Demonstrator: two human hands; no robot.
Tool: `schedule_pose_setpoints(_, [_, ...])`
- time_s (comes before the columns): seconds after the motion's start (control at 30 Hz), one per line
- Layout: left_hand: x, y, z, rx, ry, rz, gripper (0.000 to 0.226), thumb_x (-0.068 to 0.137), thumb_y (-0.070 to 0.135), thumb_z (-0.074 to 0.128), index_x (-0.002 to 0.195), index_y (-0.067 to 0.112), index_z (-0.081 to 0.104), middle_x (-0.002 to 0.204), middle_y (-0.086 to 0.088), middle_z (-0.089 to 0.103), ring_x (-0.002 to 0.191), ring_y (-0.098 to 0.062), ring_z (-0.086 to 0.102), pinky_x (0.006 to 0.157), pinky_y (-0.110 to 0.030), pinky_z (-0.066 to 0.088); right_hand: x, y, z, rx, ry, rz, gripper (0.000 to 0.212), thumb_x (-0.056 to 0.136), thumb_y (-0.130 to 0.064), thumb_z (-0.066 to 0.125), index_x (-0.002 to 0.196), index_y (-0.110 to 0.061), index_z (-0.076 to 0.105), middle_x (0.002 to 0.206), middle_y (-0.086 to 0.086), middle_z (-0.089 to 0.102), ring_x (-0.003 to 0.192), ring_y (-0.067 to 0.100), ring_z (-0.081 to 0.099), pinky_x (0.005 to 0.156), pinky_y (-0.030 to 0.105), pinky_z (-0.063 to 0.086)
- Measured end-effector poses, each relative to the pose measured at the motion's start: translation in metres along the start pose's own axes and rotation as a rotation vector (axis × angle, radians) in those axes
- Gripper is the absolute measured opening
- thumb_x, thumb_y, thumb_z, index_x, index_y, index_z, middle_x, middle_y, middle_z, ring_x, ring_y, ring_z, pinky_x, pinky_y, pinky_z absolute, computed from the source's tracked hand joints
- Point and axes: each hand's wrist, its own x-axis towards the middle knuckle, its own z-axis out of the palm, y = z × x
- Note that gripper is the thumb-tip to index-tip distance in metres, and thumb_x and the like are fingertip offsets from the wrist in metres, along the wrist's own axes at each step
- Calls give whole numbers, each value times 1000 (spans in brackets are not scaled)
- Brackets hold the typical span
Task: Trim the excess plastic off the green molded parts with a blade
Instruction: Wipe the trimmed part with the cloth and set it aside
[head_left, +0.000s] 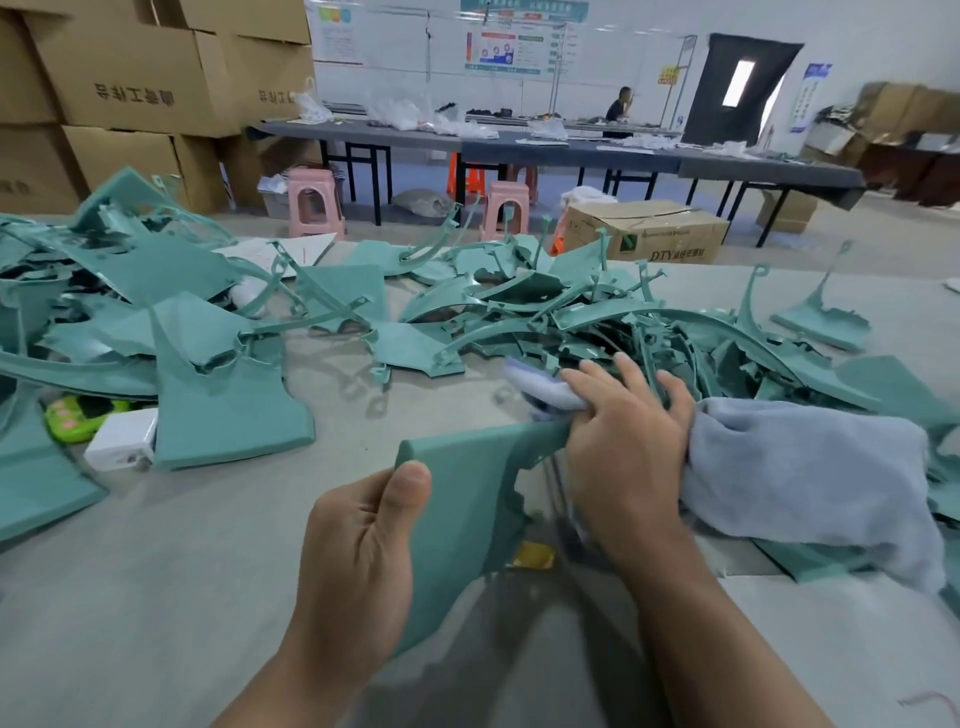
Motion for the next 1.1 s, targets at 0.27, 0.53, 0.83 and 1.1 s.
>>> schedule_pose_setpoints(0.27, [18, -8, -14, -114, 14, -204, 83, 84, 70, 48, 71, -11, 43, 67, -5, 43, 63, -18, 39, 55, -54, 41, 0, 18, -16, 235, 249, 102, 48, 78, 6, 53, 116, -13, 75, 114, 1, 74, 110, 13, 57, 105, 33, 29])
schedule_pose_setpoints(0.53, [18, -13, -7, -195, 128, -310, 79, 78, 69, 49, 69, -9, 46, 65, -6, 46, 63, -17, 42, 60, -36, 35, -38, -51, -18, 210, 34, -171, 37, 82, 3, 76, 113, -17, 78, 110, -3, 77, 106, 19, 69, 98, 39, 42])
schedule_pose_setpoints(0.83, [29, -21, -10, -310, 244, -449, 51, 80, 54, 57, 68, 6, 69, 67, -5, 65, 67, -20, 58, 71, -42, 50, -56, -80, -19, 406, -186, -564, 27, 94, -14, 57, 111, -17, 77, 124, -4, 72, 114, 19, 64, 95, 36, 51])
schedule_pose_setpoints(1.1, [21, -11, -11, -43, 177, -242, 55, 95, 51, 50, 61, 15, 25, 57, 5, 26, 52, -11, 25, 46, -27, 20, -17, -24, -11, 279, -69, -104, 29, 95, -13, 43, 89, -11, 71, 95, 14, 68, 88, 29, 57, 77, 47, 53])
